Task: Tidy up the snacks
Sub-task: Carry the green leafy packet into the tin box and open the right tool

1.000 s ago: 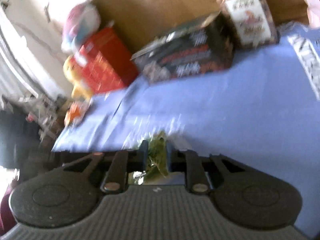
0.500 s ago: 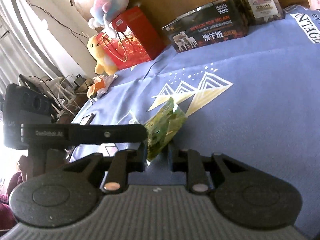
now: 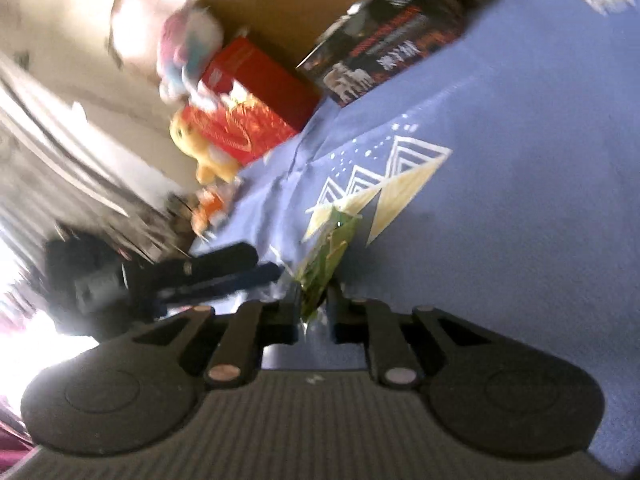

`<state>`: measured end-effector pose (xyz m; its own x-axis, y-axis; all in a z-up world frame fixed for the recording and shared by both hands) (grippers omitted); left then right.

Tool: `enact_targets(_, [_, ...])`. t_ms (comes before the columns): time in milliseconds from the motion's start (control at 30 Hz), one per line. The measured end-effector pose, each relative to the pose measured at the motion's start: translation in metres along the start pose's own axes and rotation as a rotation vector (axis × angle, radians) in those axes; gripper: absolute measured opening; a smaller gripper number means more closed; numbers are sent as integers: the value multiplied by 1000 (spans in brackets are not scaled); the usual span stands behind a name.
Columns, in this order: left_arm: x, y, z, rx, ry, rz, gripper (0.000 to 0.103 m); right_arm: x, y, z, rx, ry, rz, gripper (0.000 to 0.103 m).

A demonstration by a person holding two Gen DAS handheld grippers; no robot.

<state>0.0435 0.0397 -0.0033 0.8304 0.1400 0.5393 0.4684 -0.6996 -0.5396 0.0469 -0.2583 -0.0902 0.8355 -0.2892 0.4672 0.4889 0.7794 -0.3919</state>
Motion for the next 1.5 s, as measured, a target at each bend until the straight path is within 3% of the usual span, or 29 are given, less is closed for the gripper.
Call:
enact_targets(133, [1, 3, 5, -113, -85, 18, 93, 3, -6, -9, 136, 111, 10, 11])
enact_targets(267, [2, 3, 5, -205, -127, 16, 91, 10, -9, -11, 248, 190, 13, 6])
enact_targets(367, [5, 2, 4, -192, -124, 5, 90, 14, -9, -10, 218, 174, 6, 6])
enact_targets(567, [0, 0, 10, -186, -133, 27, 91, 18, -13, -28, 263, 283, -4, 5])
enact_targets(867, [-14, 15, 12, -307, -209, 64, 92, 27, -23, -38, 407, 419, -39, 5])
enact_targets(933, [-11, 17, 11, -356, -228, 59, 85, 28, -25, -35, 417, 410, -37, 5])
enact_targets(967, [-9, 17, 10, -375, -228, 54, 69, 28, -26, -33, 415, 401, -36, 5])
enact_targets(1000, [-7, 16, 8, -386, -220, 51, 60, 29, -26, -32, 413, 395, -35, 5])
enact_targets(1100, [0, 16, 2, -342, -174, 41, 34, 32, -26, -28, 404, 370, -51, 5])
enact_targets(1133, [3, 16, 1, -334, -163, 46, 32, 36, -26, -27, 387, 350, -58, 5])
enact_targets(1300, [36, 14, -8, -250, -80, 17, 30, 61, -22, -10, 302, 228, -91, 5])
enact_targets(1500, [109, 29, -29, -135, 79, -57, 30, 124, -8, 24, 182, 13, -215, 5])
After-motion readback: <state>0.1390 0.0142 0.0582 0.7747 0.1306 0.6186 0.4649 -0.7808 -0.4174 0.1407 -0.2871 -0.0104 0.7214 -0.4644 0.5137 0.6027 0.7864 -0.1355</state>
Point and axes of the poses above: each gripper's, at about its wrist camera, not at the fingertips, and y roughly the way its jaws point, z to its left, x to its top, the point moved 1 cm from there along y, roughly the way its jaws point, and after that the axes turned 8 degrees about -x, right-handed, at the moved point
